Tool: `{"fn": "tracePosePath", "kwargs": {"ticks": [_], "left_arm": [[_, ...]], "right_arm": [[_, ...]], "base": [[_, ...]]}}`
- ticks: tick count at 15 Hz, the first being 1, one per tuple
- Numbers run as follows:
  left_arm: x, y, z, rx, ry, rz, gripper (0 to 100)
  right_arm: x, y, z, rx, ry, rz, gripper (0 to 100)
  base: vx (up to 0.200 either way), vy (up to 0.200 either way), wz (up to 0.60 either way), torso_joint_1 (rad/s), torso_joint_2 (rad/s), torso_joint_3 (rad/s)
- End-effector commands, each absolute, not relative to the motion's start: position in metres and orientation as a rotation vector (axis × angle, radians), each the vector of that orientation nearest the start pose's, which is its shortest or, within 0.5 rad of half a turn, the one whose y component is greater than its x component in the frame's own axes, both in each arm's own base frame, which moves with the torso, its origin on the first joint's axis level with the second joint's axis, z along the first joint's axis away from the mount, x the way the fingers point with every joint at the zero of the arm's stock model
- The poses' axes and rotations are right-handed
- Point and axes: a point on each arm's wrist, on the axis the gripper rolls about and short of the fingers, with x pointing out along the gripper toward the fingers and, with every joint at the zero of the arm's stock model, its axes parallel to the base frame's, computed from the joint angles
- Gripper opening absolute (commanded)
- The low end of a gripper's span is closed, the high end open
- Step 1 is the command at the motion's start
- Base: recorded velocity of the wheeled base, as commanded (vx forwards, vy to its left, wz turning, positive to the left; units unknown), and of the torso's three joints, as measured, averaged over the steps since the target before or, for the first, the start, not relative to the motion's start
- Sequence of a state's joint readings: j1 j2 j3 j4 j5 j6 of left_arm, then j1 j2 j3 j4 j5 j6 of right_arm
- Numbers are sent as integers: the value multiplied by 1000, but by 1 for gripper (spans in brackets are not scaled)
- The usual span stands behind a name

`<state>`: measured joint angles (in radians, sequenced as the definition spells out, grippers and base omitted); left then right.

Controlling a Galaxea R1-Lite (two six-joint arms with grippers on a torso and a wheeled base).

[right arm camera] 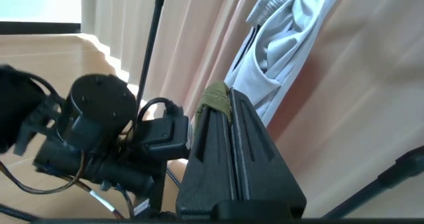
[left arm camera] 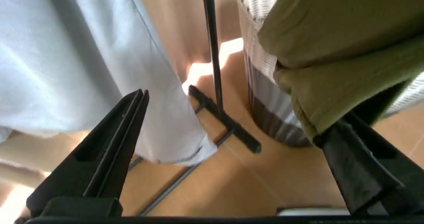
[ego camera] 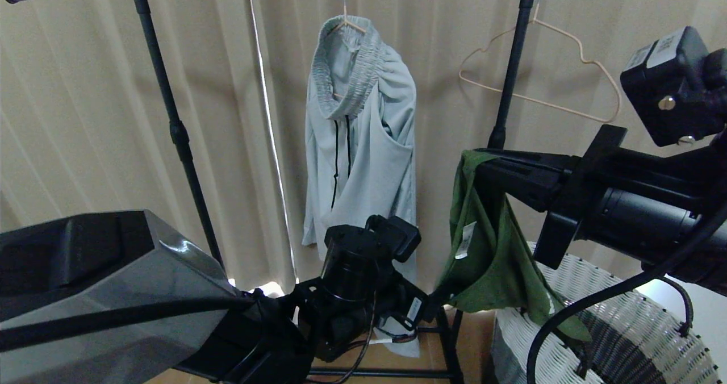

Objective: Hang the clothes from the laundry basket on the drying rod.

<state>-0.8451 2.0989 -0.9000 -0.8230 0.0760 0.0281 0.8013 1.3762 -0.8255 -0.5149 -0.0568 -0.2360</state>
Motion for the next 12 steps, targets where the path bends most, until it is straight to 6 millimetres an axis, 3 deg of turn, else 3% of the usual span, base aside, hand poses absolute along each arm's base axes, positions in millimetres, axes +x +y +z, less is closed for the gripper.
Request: {"fn": "tracePosePath", "kwargs": {"ticks": [1,5,7,8,12], "left_arm": [[249,-280,78,215,363,-768,0],[229,-257,72,346,290,-784,0],[226,-244,82,382,193,-766,0],[228,-236,94,367,167,-744,0],[238,-197,174,290,-29,-610,0]], "right_arm": [[162,165,265,-238,-59,744,0],[172,153,265,-239,-52,674,0],[178,142,266,-237,-52,621,0],[179,139,267,-235,-56,607,0],[179,114,275,-228,-80,503,0]], "base": [[0,0,0,0,0,0],[0,0,0,0,0,0],[0,0,0,0,0,0],[0,0,0,0,0,0],[0,0,0,0,0,0]]}}
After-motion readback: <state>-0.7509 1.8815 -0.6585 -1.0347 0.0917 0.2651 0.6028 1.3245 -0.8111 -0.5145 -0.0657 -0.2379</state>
